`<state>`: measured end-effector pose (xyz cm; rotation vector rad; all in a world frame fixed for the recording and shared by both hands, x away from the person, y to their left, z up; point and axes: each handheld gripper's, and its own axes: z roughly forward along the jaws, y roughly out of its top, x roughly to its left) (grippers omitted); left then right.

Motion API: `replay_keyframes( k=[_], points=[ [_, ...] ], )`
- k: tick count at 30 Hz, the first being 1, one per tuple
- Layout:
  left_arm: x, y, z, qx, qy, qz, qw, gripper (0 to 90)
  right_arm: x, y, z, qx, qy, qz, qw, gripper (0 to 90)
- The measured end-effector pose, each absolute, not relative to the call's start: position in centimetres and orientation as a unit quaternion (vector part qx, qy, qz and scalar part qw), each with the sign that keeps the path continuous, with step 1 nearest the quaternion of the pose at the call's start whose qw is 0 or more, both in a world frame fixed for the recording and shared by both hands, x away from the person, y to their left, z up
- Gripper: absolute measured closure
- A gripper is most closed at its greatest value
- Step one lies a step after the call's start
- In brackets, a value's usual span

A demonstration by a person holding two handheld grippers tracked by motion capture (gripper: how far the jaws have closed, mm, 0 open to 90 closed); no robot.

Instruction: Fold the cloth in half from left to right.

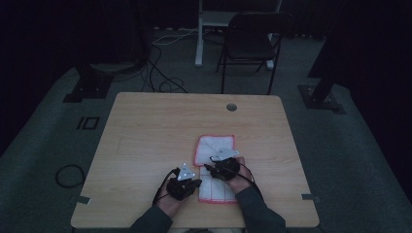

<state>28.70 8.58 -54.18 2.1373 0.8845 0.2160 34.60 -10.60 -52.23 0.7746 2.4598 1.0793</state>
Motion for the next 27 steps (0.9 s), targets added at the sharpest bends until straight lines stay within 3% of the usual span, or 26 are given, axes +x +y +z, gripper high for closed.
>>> replay_keyframes(
  k=[5,12,27],
  points=[
    [28.7,8.7,-54.4,0.844,0.353,0.084,0.394,90.0,35.3,-9.1,-52.9,0.257,0.885,0.348,0.172,58.4],
    [28.7,8.7,-54.4,0.845,0.352,0.084,0.394,90.0,36.0,-9.2,-52.6,0.261,0.883,0.347,0.176,83.7],
    [28.7,8.7,-54.5,0.841,0.356,0.082,0.399,90.0,39.2,-14.2,-50.4,0.333,0.837,0.401,0.167,86.0]
  ],
)
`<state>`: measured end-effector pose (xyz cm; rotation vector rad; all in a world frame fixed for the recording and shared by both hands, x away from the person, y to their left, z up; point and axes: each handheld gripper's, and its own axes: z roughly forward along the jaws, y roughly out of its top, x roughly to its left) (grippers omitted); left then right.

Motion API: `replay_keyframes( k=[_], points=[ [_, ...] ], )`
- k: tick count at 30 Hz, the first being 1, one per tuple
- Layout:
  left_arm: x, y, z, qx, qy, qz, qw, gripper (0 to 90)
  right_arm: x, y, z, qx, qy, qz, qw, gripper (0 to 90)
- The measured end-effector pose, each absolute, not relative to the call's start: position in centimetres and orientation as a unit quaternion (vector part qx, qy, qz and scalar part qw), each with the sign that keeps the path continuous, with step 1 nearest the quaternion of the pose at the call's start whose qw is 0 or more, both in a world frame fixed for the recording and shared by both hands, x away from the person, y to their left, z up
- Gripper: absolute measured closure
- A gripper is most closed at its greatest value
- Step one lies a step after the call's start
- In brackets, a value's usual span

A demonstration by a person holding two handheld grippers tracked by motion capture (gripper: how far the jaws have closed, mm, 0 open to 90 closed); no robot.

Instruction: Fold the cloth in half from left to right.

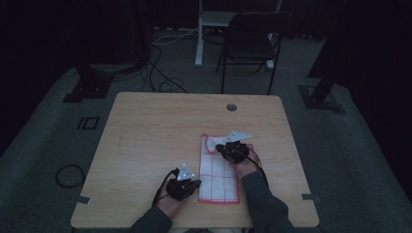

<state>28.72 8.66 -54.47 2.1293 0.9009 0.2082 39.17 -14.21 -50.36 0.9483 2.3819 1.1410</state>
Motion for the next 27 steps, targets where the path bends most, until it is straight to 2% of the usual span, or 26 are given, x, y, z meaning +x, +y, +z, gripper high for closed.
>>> replay_keyframes(
  k=[9,22,26,27],
  points=[
    [28.8,8.7,-54.5,0.841,0.356,0.081,0.399,90.0,41.6,-16.9,-50.1,0.368,0.824,0.395,0.17,86.0],
    [28.8,8.6,-54.5,0.84,0.358,0.08,0.399,89.9,42.6,-17.8,-50.8,0.387,0.819,0.39,0.168,85.9],
    [28.8,8.7,-54.5,0.839,0.36,0.082,0.401,89.0,42.9,-18.2,-50.8,0.395,0.814,0.389,0.174,82.3],
    [28.8,8.7,-54.5,0.838,0.36,0.083,0.401,88.9,43.1,-18.6,-50.6,0.404,0.808,0.389,0.181,78.0]
  ],
)
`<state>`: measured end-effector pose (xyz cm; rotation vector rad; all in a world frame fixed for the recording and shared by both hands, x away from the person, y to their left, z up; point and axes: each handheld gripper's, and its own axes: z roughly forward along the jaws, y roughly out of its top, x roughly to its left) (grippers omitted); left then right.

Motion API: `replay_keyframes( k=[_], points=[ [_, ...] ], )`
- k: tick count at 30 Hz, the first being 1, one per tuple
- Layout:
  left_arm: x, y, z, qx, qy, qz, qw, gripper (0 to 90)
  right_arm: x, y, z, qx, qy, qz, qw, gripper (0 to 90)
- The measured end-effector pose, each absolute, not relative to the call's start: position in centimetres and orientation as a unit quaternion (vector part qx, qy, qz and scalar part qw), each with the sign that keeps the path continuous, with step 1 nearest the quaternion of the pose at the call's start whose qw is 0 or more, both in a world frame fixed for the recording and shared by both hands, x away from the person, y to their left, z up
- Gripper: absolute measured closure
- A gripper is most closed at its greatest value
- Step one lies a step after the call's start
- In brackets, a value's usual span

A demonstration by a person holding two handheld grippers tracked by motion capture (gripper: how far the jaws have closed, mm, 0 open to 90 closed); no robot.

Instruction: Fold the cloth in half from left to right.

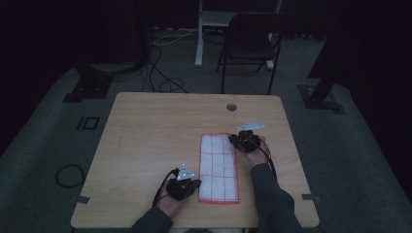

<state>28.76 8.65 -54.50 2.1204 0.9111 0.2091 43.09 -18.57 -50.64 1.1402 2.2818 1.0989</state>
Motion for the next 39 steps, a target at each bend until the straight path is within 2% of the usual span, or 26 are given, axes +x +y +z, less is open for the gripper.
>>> replay_keyframes(
  k=[6,18,39],
  points=[
    [28.8,8.7,-54.4,0.835,0.364,0.086,0.403,87.4,43.5,-19.9,-49.9,0.425,0.792,0.392,0.197,70.9],
    [29.5,9.3,-54.0,0.822,0.381,0.096,0.413,79.6,43.7,-21.2,-49.4,0.442,0.782,0.387,0.21,65.8],
    [32.3,10.7,-52.6,0.804,0.393,0.132,0.425,75.8,43.3,-21.5,-50.0,0.453,0.776,0.391,0.197,62.1]
  ],
)
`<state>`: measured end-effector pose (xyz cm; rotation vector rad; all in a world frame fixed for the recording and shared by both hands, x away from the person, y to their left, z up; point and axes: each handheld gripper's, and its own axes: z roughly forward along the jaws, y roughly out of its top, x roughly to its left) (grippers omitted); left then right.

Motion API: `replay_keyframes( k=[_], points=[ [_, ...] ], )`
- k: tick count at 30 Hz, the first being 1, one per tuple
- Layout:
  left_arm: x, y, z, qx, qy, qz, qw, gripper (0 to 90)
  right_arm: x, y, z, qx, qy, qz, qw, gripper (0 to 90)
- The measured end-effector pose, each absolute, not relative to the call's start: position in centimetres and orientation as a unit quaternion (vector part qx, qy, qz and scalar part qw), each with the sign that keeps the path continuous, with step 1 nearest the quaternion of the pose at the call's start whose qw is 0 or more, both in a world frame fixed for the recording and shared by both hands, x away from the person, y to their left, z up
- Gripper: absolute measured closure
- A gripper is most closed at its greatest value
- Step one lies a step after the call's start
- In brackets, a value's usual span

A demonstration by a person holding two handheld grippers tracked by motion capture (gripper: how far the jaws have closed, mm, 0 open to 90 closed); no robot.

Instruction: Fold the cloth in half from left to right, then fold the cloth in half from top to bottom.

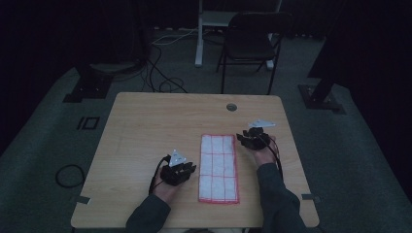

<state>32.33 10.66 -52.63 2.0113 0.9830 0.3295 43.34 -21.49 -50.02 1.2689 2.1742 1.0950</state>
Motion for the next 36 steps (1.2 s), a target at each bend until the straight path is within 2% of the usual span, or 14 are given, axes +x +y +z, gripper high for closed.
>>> replay_keyframes(
  k=[18,26,36],
  points=[
    [35.2,10.3,-51.6,0.792,0.404,0.142,0.434,76.5,43.2,-21.7,-50.6,0.457,0.777,0.389,0.19,61.3],
    [37.9,9.5,-50.9,0.785,0.414,0.157,0.432,76.3,43.5,-21.6,-50.7,0.46,0.774,0.391,0.19,60.7],
    [39.9,8.8,-51.3,0.784,0.422,0.163,0.425,71.9,43.7,-21.1,-51.3,0.464,0.774,0.389,0.183,60.6]
  ],
)
